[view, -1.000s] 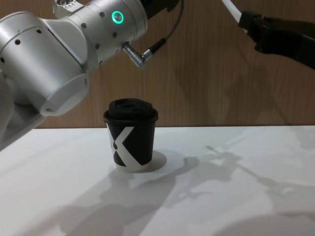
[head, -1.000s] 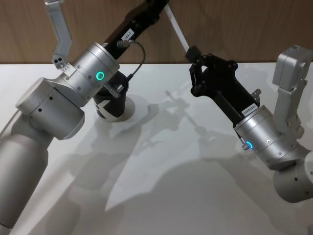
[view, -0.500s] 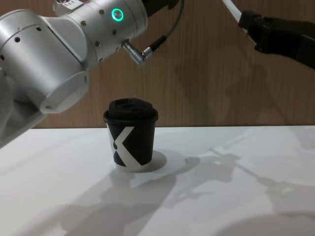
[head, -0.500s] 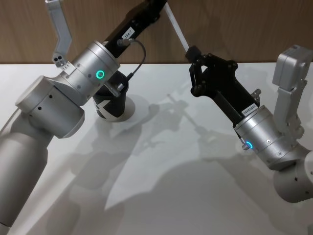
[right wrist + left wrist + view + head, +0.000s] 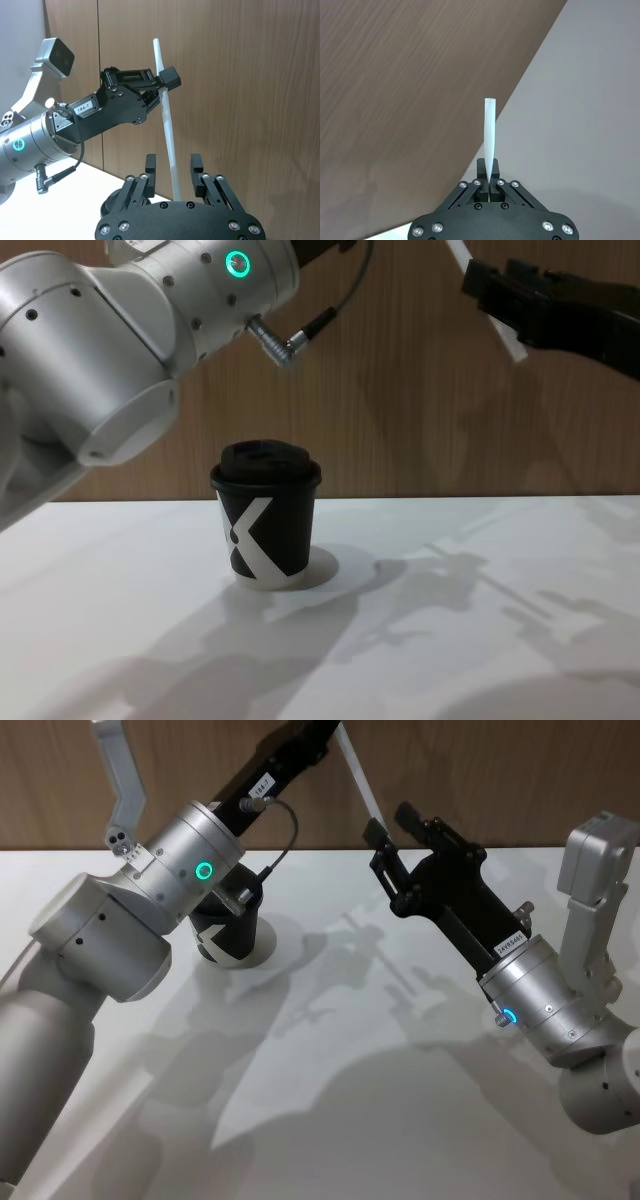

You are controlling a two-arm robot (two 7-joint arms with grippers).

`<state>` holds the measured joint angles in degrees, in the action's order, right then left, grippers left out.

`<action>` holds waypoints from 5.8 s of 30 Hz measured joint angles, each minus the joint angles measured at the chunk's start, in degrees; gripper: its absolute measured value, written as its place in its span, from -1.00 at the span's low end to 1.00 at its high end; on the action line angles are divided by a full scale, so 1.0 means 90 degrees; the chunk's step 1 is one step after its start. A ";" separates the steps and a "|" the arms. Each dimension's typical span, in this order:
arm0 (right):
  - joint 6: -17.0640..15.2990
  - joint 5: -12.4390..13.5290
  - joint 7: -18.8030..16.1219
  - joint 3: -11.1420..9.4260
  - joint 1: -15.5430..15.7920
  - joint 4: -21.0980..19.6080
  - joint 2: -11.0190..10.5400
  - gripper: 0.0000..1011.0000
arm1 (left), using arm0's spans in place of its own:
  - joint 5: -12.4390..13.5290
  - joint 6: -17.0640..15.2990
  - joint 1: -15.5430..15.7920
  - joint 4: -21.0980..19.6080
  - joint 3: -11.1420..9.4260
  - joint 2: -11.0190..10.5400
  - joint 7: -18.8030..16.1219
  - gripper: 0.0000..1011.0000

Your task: Pick up the straw with one hand, pass it to the other hand, and insert it into the cup.

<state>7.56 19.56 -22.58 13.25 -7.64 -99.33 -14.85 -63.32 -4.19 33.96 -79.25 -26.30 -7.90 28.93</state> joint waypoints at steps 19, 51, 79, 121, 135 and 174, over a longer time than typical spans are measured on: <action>0.0000 0.0000 0.0000 0.0000 0.0000 0.0000 0.0000 0.90 | 0.1242 0.0696 -0.0047 -0.0623 -0.0056 -0.0754 -0.0492 -0.97; 0.0000 0.0000 0.0000 0.0000 0.0000 0.0000 0.0000 0.98 | 0.2399 0.1036 -0.0379 -0.1093 0.0197 -0.1389 -0.1088 -0.98; 0.0000 0.0000 0.0000 0.0000 0.0000 0.0000 0.0000 0.98 | 0.2663 0.0996 -0.0449 -0.0788 0.0299 -0.1331 -0.1152 -0.98; 0.0000 0.0000 0.0000 0.0000 0.0000 0.0000 0.0000 0.98 | 0.3010 0.0820 -0.0467 -0.0522 0.0373 -0.1223 -0.1078 -0.97; 0.0000 0.0000 0.0000 0.0000 0.0000 -0.0001 0.0000 0.98 | 0.3087 0.0801 -0.0422 -0.0346 0.0366 -0.1131 -0.0981 -0.97; -0.0045 0.0013 0.0003 0.0075 0.0089 -0.0139 -0.0066 0.98 | 0.3379 0.0791 -0.1015 -0.0865 0.0560 -0.1294 -0.0964 0.78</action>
<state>7.16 19.67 -22.54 13.92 -6.84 -100.59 -15.45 -32.91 2.93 24.83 -87.04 -21.26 -19.54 20.26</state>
